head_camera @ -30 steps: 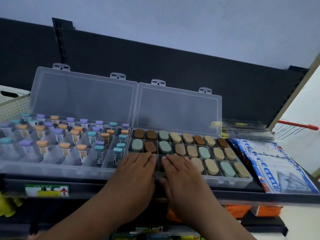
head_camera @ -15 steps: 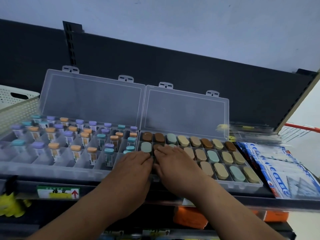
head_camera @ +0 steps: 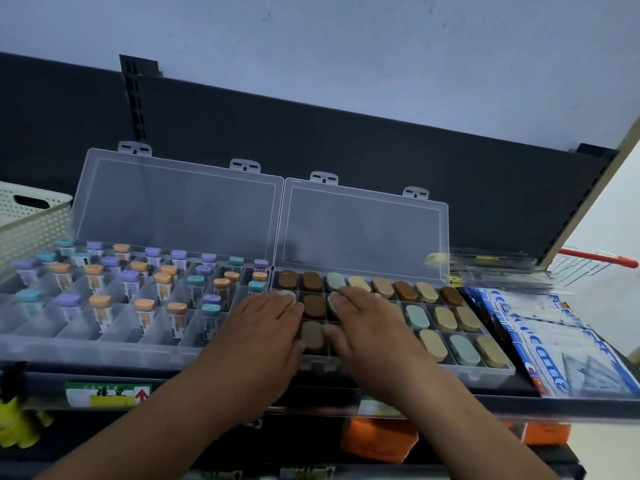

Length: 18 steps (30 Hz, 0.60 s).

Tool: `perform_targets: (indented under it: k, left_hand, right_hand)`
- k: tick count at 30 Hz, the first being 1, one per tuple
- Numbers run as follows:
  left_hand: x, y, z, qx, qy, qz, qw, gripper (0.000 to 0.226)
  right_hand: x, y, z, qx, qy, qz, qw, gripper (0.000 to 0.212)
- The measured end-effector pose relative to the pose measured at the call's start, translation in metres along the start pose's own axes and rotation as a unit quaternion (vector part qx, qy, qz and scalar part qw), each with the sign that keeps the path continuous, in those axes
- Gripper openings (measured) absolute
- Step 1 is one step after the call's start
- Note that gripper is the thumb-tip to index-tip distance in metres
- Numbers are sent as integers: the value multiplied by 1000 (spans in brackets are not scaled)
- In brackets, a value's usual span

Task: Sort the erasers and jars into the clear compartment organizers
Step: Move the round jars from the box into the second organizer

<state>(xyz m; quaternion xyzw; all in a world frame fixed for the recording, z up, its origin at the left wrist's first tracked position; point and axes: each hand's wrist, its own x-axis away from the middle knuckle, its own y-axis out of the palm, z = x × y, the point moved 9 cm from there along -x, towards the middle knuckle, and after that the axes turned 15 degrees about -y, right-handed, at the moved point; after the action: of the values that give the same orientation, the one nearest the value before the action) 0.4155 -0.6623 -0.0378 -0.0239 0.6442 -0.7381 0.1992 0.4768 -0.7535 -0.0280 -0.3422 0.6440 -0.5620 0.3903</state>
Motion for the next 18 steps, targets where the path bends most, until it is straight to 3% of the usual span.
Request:
perform_targets:
  k: [3,9,18]
  left_hand:
    - [-8,8,7,-15,-6,-47,999,60]
    - [-35,11,55,-40,37,-62,997,57]
    - [-89,42,160,-4,107,-98,989,32]
  right_hand:
    - [22,-12,32,-1,42,15,999,53]
    - [50,-17,119,14,126,-6,992,52]
    - [45,-2,174,39,95,-45,994,46]
